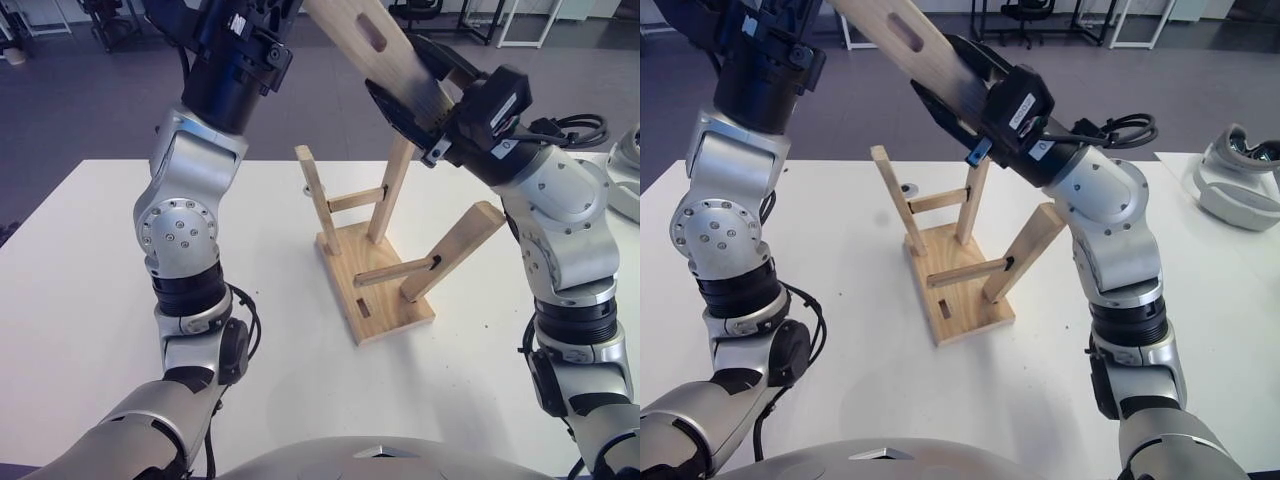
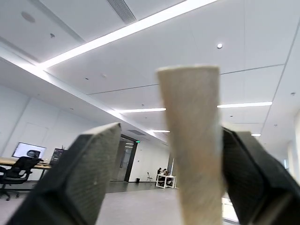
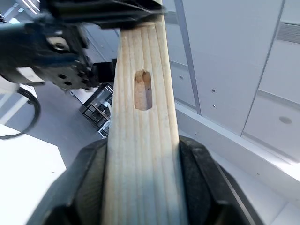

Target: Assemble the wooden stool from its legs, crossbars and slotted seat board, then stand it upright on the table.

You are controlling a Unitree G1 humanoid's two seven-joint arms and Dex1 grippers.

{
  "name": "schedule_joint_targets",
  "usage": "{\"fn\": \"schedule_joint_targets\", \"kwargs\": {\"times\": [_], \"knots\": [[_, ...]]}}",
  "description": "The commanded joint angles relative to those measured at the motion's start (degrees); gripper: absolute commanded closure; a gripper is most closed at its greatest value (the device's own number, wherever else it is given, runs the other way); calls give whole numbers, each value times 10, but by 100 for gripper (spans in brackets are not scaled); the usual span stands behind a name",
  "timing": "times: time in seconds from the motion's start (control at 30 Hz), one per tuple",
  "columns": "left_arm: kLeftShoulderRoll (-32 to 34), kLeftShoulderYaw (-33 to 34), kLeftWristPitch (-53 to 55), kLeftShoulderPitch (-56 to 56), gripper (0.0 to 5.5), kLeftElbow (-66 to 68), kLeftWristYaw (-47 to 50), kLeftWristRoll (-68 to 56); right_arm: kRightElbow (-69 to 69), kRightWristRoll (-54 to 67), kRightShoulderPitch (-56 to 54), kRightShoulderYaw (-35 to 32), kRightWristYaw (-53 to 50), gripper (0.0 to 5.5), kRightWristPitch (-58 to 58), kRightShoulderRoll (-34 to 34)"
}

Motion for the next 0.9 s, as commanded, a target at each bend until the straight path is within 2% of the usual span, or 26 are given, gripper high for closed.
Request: {"fn": "schedule_joint_targets", "kwargs": {"times": [0.03, 0.33, 0.5, 0.53, 0.63, 0.7, 0.83, 0.9], "knots": [[3, -9, 16, 4, 285, -17, 7, -16, 9, -18, -5, 1, 7, 344, -13, 0], [12, -4, 32, 35, 436, -43, 29, -63, 16, -36, -4, -1, 23, 344, -46, -5], [12, -4, 31, 43, 439, -43, 31, -77, 18, -42, -6, 0, 28, 344, -56, -7], [13, -4, 30, 44, 440, -42, 32, -79, 20, -44, -6, 2, 33, 304, -56, -10], [38, 18, 31, 50, 441, -41, 33, -86, 12, -39, 4, -4, 36, 251, -44, -16], [76, 50, 38, 68, 441, -47, 32, -99, 7, 2, 19, -46, 24, 221, -6, -17], [146, 109, 67, 187, 441, -107, 18, -141, 56, 112, 90, -203, 5, 220, 101, -41], [165, 117, 77, 277, 441, -152, 3, -138, 114, 82, 171, -204, 17, 220, 113, -62]]}}
